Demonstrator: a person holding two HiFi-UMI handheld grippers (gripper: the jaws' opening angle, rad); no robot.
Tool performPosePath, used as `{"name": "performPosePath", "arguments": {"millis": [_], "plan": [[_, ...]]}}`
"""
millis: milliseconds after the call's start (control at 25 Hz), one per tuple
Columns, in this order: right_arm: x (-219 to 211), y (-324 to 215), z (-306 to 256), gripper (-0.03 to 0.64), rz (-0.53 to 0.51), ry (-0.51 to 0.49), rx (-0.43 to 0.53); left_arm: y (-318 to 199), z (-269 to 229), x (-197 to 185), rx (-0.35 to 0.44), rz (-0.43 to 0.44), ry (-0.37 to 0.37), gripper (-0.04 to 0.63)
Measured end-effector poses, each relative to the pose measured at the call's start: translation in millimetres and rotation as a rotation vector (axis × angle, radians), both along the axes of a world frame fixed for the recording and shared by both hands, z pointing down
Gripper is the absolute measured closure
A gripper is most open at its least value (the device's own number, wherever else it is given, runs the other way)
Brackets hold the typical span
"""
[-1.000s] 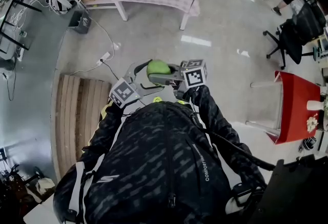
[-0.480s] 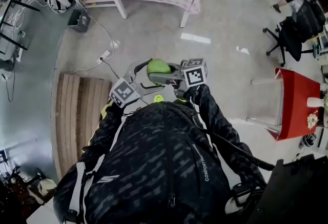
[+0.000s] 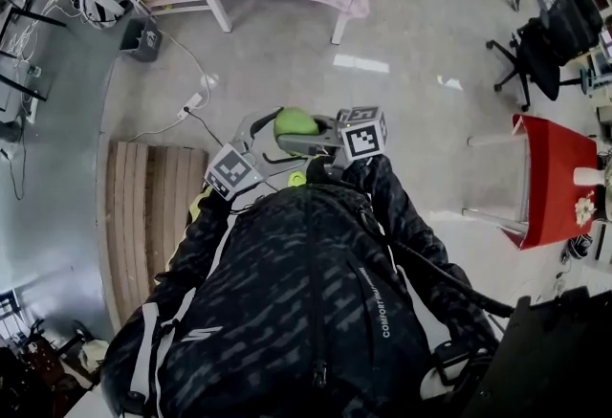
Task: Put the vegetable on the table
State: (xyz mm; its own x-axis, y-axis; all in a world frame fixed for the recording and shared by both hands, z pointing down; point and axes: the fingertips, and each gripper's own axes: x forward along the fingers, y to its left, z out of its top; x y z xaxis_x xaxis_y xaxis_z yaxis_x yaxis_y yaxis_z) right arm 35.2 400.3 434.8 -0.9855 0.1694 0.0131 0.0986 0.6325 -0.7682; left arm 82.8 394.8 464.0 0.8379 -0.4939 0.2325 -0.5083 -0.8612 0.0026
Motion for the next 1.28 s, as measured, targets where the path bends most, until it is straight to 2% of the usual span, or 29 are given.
{"name": "performPosePath", "arguments": {"millis": [360, 680, 1280], "plan": [[-3, -22, -2, 0.423, -0.003, -0.004, 0.003, -22, -4, -3, 0.002, -0.003, 0.009, 0.117], [-3, -62, -1, 0.423, -0.011, -0.011, -0.018, -63, -1, -3, -0.013, -0.009, -0.008, 0.117], [-13, -189, 9, 0.423, -0.06, -0.032, -0.06, -191, 10, -14, -0.057, -0.062, -0.029, 0.117]]}}
